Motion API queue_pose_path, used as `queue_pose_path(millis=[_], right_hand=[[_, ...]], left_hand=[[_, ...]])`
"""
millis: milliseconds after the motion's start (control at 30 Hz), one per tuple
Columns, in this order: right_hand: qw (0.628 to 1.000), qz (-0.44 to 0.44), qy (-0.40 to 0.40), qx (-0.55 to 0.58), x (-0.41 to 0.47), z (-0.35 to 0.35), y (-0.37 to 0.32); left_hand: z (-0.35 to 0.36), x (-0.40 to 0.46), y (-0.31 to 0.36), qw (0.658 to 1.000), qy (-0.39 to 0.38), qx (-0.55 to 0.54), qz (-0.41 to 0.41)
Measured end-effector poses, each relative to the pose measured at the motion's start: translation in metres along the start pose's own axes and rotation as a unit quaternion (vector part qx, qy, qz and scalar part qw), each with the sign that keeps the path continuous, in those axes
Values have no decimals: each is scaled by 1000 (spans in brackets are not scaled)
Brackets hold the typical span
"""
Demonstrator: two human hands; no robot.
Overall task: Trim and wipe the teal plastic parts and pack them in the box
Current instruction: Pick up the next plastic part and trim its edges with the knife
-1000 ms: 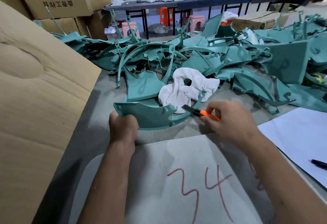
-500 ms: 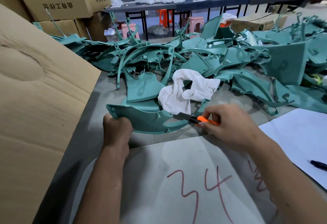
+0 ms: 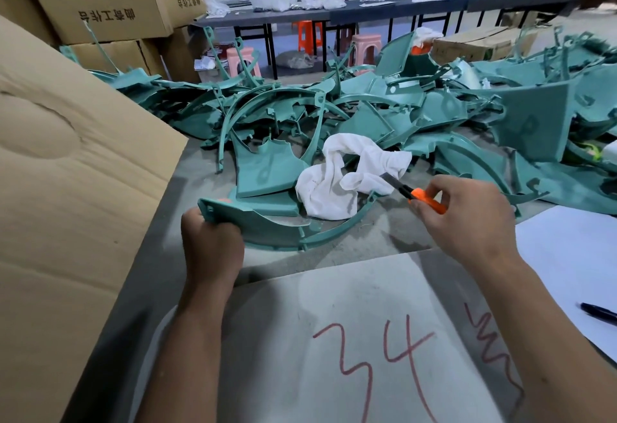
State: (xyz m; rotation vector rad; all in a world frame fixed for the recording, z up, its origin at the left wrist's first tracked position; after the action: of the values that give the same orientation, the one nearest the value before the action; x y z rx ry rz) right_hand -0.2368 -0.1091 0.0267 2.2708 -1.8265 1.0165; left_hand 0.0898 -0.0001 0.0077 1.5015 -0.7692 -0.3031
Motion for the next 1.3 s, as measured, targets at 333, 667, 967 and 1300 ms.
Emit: queue_pose_path(millis=[333,667,967,1300], right_hand=[[998,26,-48,-6,-2,12,4],[996,-1,-87,1,-5,19,-5],[993,-65,25,91,-7,4,-23],[847,-76,-217,479,-35,33,-77]], left_hand=[[3,11,-16,997,-76,-26,-1],[5,13,-21,995,-91,-37,1],[8,3,-31,988,47,-93,-112],[24,-14,11,959,-38,-260,103]])
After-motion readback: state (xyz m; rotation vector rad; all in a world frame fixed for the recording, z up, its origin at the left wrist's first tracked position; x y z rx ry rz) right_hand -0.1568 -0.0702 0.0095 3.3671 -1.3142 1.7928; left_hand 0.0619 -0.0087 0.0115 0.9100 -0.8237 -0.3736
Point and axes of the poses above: each hand's wrist, its own x-axis towards the middle knuckle, its own z-axis out of the palm, y = z × x, the point moved 5 cm from there along x, towards the middle knuckle, and after that the axes turned 1 degree about -z, right-handed, at the moved point
